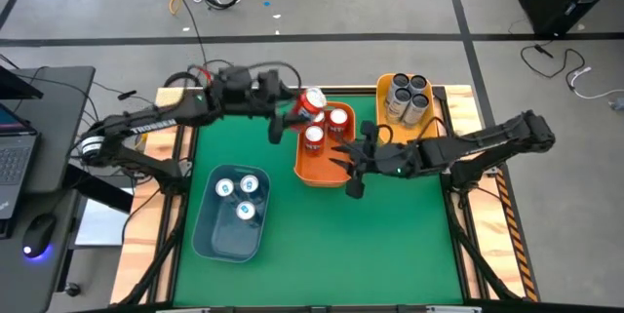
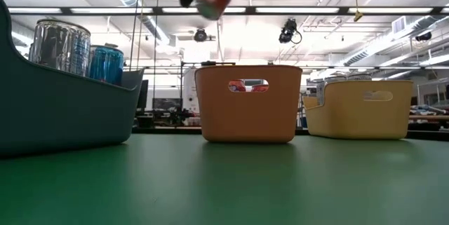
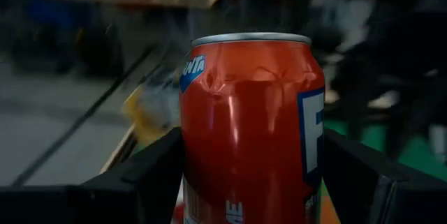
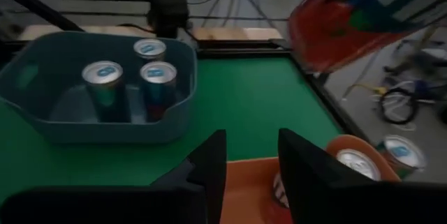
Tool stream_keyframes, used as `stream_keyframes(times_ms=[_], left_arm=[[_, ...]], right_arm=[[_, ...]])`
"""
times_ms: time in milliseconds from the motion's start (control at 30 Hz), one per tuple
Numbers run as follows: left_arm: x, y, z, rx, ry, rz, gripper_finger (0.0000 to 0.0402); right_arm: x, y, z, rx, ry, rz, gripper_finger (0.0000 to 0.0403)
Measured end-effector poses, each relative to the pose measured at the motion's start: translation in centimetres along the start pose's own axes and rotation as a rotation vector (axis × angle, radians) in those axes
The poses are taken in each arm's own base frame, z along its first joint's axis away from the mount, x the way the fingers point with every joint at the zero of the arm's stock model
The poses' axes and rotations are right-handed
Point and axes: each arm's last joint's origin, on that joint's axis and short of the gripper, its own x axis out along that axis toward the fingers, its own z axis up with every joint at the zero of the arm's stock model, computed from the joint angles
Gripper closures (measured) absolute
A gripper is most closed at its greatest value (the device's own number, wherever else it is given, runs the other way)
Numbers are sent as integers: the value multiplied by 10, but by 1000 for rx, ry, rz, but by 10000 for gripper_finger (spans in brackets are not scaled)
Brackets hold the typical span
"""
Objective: Sort soda cans
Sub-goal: Put the orange soda can into the orange bin
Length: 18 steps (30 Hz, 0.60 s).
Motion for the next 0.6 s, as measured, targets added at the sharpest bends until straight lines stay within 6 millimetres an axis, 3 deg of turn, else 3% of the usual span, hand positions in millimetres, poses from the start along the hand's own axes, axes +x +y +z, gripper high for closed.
stream_keyframes(times_ms=[200,367,467,600], left_arm=[[18,-17,-32,53,-264,-79,114],[19,-21,-68,29,-340,-167,114],[22,-26,-79,16,-365,-206,114],[30,-34,-87,13,-354,-243,114]], right_arm=[[-6,7,-31,40,-29,-97,311],[-13,3,-57,187,-226,-69,331],[-11,2,-64,261,-372,-18,336],[-6,3,-57,243,-457,-16,325]])
